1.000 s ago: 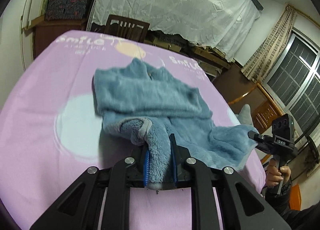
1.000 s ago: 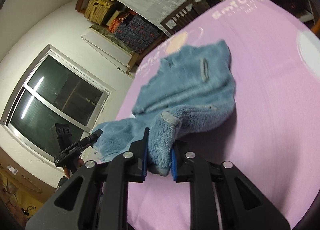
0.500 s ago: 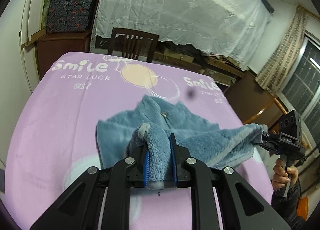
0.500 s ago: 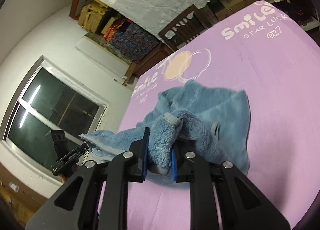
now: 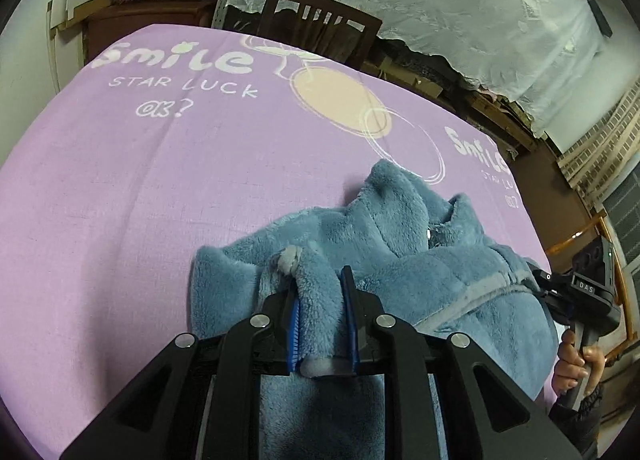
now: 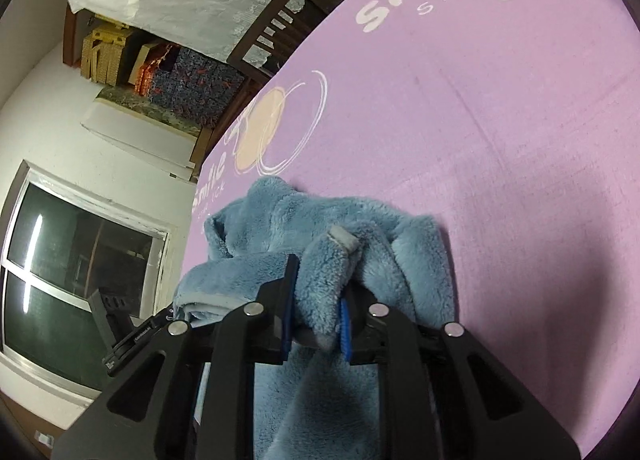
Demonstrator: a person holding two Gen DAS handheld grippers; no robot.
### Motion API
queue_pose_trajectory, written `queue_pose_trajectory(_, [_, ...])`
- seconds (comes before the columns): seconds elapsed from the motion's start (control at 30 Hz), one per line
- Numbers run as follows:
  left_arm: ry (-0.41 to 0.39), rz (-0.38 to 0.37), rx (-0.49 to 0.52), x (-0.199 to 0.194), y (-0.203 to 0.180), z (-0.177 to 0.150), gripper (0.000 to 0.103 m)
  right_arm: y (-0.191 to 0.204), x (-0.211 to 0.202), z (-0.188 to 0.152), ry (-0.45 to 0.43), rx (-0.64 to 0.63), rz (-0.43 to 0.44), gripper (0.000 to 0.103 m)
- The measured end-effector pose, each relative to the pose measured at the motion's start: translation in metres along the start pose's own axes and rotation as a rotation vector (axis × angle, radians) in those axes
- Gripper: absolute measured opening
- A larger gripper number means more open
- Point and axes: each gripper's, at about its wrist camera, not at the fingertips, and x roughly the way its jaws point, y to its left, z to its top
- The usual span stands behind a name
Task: Fold large clothes
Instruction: 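Carry the held hem over the jacket body toward the collar with both grippers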
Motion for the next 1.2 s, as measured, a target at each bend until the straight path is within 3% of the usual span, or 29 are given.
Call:
queue_pose_trajectory(0.1, [0.001,-0.016,-0.012,-0.009,-0.002,-0.002,0.026,0.017,-0.019,-0.002,-0.025,-0.055,0.04,0.032])
queue_pose_trajectory(0.13, [-0.004,-0.038,-0.015,-0.02,-0.002,-0.002,0.034,0.023,-0.028,-0.003,-0.044,-0.071,0.054,0.046])
queue_pose_trajectory(0.17, [-0.011,-0.056,-0.016,-0.027,-0.005,0.0,0.047,0.028,-0.037,-0.003,-0.066,-0.087,0.07,0.06])
queue_pose_trajectory(0.2, [-0.025,-0.085,-0.02,-0.038,-0.006,0.0,0.055,0.033,-0.049,-0.004,-0.097,-0.106,0.085,0.064])
queue_pose_trajectory(0.27, [-0.099,-0.063,-0.034,-0.065,-0.007,-0.001,0.1,0.04,-0.068,-0.006,-0.139,-0.136,0.095,0.066])
queue_pose_trajectory(0.33, [-0.19,-0.01,-0.029,-0.09,-0.006,-0.003,0.099,0.039,-0.077,-0.006,-0.167,-0.147,0.08,0.066])
queue_pose_trajectory(0.4, [-0.206,-0.012,-0.029,-0.099,0.0,-0.005,0.099,0.035,-0.076,-0.006,-0.177,-0.152,0.031,0.066])
queue_pose_trajectory(0.53, [-0.139,0.038,-0.035,-0.074,0.005,-0.003,0.099,0.025,-0.055,-0.002,-0.146,-0.146,-0.05,0.065])
queue_pose_trajectory(0.7, [-0.054,0.116,0.075,-0.026,-0.013,0.016,0.099,0.025,-0.018,0.011,-0.101,-0.183,-0.142,0.065])
queue_pose_trajectory(0.8, [-0.018,0.15,0.09,0.002,-0.019,0.024,0.099,0.021,0.001,0.02,-0.082,-0.171,-0.162,0.065])
queue_pose_trajectory(0.83, [-0.002,0.151,0.09,0.013,-0.018,0.026,0.093,0.021,0.007,0.021,-0.075,-0.164,-0.164,0.054])
queue_pose_trajectory(0.87, [0.006,0.163,0.087,0.02,-0.017,0.027,0.076,0.02,0.012,0.022,-0.067,-0.161,-0.174,0.025])
queue_pose_trajectory(0.9, [0.014,0.165,0.083,0.025,-0.015,0.027,0.063,0.021,0.014,0.023,-0.07,-0.161,-0.175,0.012])
queue_pose_trajectory(0.93, [0.026,0.144,0.07,0.03,-0.011,0.027,0.037,0.023,0.013,0.023,-0.091,-0.168,-0.171,0.011])
queue_pose_trajectory(0.97, [0.019,0.14,0.052,0.031,-0.006,0.026,0.031,0.026,0.011,0.023,-0.11,-0.18,-0.173,0.011])
queue_pose_trajectory(1.03, [-0.021,0.136,0.035,0.024,0.0,0.025,0.025,0.033,0.01,0.026,-0.147,-0.213,-0.199,0.011])
queue_pose_trajectory(1.17, [-0.047,0.166,0.039,0.026,0.003,0.023,0.025,0.022,0.029,0.029,-0.129,-0.204,-0.324,0.01])
queue_pose_trajectory(1.2, [-0.042,0.176,0.045,0.03,0.002,0.022,0.026,0.013,0.034,0.028,-0.117,-0.177,-0.323,0.01])
